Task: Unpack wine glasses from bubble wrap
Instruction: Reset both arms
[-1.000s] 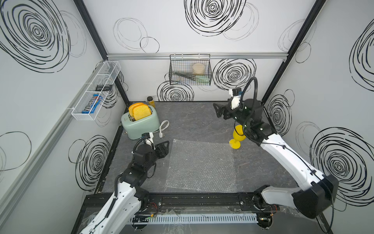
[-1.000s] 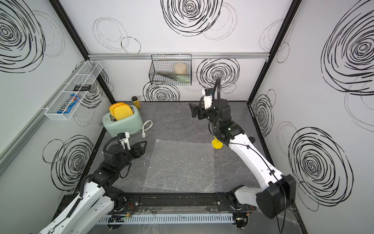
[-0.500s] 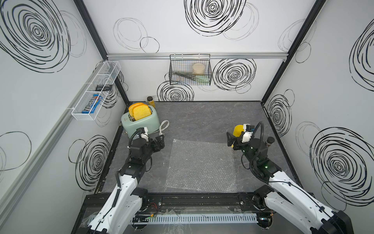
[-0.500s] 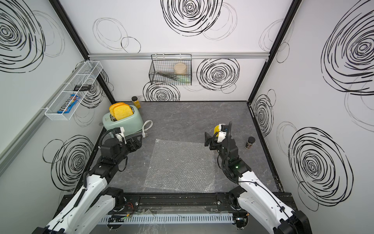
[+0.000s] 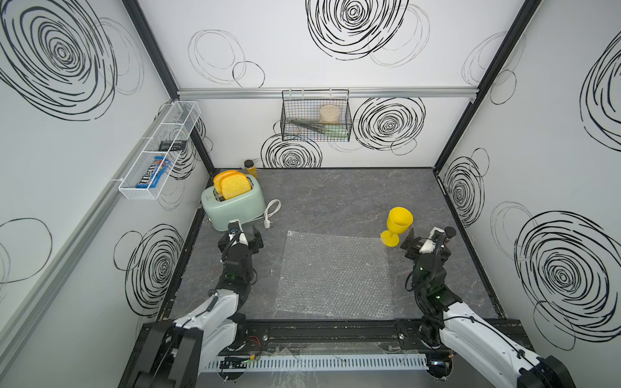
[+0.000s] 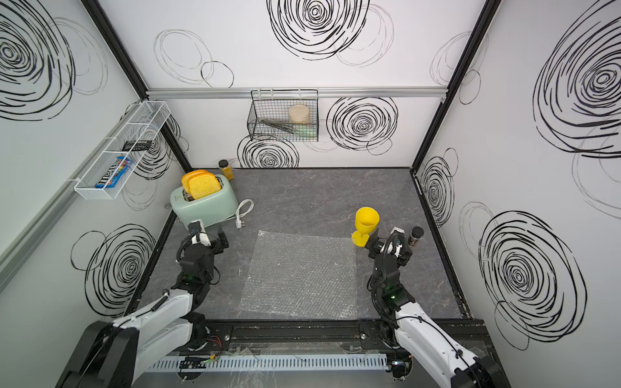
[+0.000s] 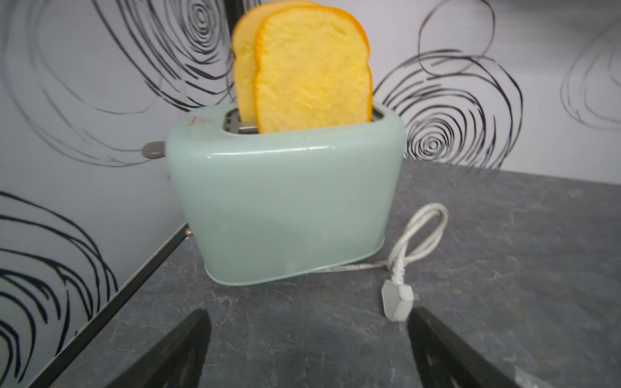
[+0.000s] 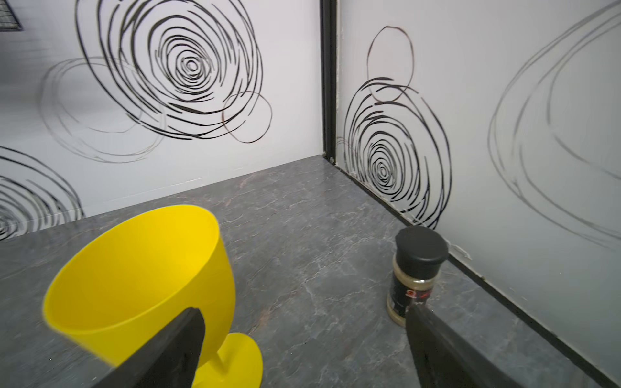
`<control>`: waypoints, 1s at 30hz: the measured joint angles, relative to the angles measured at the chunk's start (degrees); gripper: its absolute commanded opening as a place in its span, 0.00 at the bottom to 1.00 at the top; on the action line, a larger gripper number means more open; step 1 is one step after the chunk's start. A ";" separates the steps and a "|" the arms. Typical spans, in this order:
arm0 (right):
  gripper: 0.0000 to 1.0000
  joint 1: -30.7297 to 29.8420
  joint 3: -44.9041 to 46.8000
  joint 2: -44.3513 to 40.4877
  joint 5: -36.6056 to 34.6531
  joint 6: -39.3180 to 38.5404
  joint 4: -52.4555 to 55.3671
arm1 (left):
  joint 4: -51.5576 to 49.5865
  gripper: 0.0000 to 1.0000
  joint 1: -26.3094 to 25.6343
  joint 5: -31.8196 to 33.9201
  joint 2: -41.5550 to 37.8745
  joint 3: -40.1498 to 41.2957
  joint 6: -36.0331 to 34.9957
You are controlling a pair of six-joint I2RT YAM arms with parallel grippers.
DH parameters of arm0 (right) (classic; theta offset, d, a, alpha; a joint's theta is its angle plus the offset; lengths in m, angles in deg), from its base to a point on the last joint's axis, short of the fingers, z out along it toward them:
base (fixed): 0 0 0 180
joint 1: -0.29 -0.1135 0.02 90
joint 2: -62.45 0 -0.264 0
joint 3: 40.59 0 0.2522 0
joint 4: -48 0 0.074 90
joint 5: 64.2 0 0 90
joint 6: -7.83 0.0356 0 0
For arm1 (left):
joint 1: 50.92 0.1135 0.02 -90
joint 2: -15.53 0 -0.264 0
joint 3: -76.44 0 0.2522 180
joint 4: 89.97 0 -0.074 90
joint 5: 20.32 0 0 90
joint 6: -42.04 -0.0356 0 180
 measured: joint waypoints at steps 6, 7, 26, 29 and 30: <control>0.98 15.89 3.37 8.35 10.91 1.18 -12.50 | 14.95 0.96 0.98 -11.08 10.03 2.49 -4.42; 0.98 17.27 3.48 10.82 13.16 1.07 -14.47 | 17.75 0.96 1.77 -13.09 11.91 2.47 -4.39; 0.98 18.01 -6.32 40.94 29.29 -6.43 -35.08 | 25.29 0.96 4.09 -10.80 22.99 -2.89 -0.55; 0.98 18.62 -6.99 40.96 30.16 -5.86 -34.47 | 25.27 0.96 3.98 -10.14 23.02 -2.89 -0.55; 0.98 18.67 -6.75 40.96 30.32 -5.68 -34.36 | 25.29 0.96 3.98 -9.99 23.02 -2.89 -0.55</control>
